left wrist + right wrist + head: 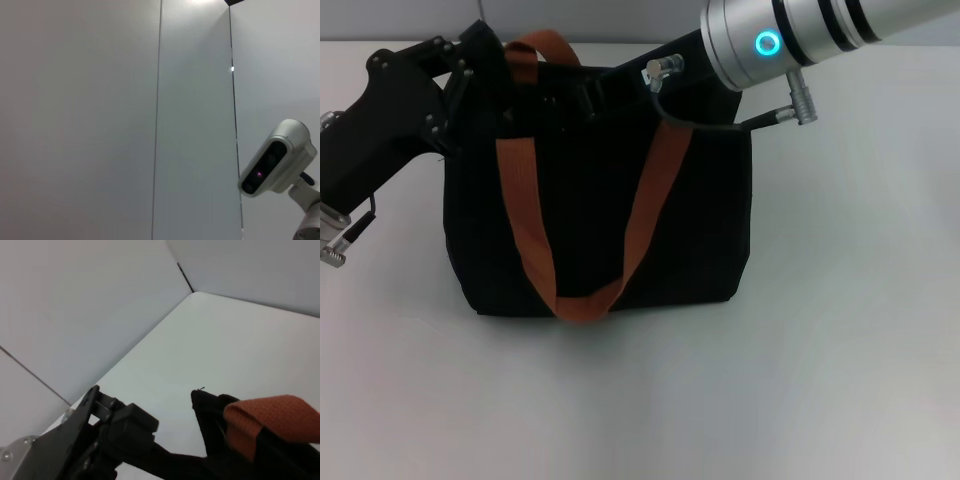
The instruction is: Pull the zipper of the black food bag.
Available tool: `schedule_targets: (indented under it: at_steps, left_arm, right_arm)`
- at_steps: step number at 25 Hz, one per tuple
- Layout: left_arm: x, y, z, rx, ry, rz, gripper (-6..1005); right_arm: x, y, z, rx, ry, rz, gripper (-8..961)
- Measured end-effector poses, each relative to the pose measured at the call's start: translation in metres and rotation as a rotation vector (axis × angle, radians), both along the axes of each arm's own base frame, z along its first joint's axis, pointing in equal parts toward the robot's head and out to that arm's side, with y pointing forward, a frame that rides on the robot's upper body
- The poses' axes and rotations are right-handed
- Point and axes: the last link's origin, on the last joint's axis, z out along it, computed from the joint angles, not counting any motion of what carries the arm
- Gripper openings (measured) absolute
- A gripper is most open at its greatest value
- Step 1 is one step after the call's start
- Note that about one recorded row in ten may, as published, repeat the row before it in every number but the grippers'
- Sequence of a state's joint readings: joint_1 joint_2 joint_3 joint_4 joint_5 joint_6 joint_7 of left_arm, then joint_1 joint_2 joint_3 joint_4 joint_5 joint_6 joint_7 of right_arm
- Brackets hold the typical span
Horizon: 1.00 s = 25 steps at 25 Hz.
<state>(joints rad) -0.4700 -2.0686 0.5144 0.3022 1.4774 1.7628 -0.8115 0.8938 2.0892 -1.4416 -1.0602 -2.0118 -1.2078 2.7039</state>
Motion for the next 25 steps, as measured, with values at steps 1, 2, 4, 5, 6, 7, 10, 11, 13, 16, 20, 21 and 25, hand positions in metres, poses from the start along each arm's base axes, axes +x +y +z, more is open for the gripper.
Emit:
schedule_targets:
  at_steps: [1,2,4,5,6,7,10,11,13,16,20,21,25]
  left_arm:
    - [0.0,0.0,0.0,0.0,0.0,0.0,26]
    - [-0.001,0.0,0.0,0.003,0.0,0.003,26]
    - [-0.001,0.0,0.001,0.006,0.002,0.005,26]
    - [-0.002,0.0,0.002,0.011,0.001,0.009,25]
    - [-0.002,0.0,0.002,0.011,0.001,0.009,25]
    - [-0.002,0.0,0.002,0.013,0.001,0.011,24]
    - [-0.003,0.0,0.003,0.017,0.002,0.015,27]
    - [-0.003,0.001,0.003,0.018,0.002,0.015,28]
    - [-0.004,0.001,0.004,0.022,0.001,0.017,31]
    - [-0.004,0.001,0.005,0.026,0.001,0.02,36]
    - [-0.005,0.001,0.006,0.027,0.001,0.022,42]
    - [-0.005,0.001,0.006,0.027,0.001,0.022,43]
    - [-0.005,0.001,0.006,0.029,0.002,0.024,49]
  right_arm:
    - [0.0,0.0,0.0,0.0,0.0,0.0,-3]
    - [0.0,0.0,0.0,0.001,-0.002,-0.002,-3]
    - [0.001,0.0,0.0,0.004,-0.004,-0.005,-3]
    - [0.002,0.0,0.001,0.009,-0.007,-0.006,-3]
    - [0.002,0.0,0.001,0.009,-0.007,-0.006,-3]
    - [0.001,0.0,0.002,0.011,-0.007,-0.007,-3]
    - [0.002,0.0,0.005,0.03,-0.02,-0.012,-3]
    - [0.002,0.0,0.005,0.03,-0.02,-0.012,-3]
    - [0.003,0.0,0.007,0.035,-0.023,-0.019,-3]
    - [0.004,-0.001,0.01,0.047,-0.031,-0.027,-3]
    - [0.009,-0.003,0.015,0.062,-0.041,-0.049,-3]
    - [0.009,-0.003,0.015,0.062,-0.041,-0.049,-3]
    - [0.015,-0.005,0.022,0.088,-0.05,-0.063,-4]
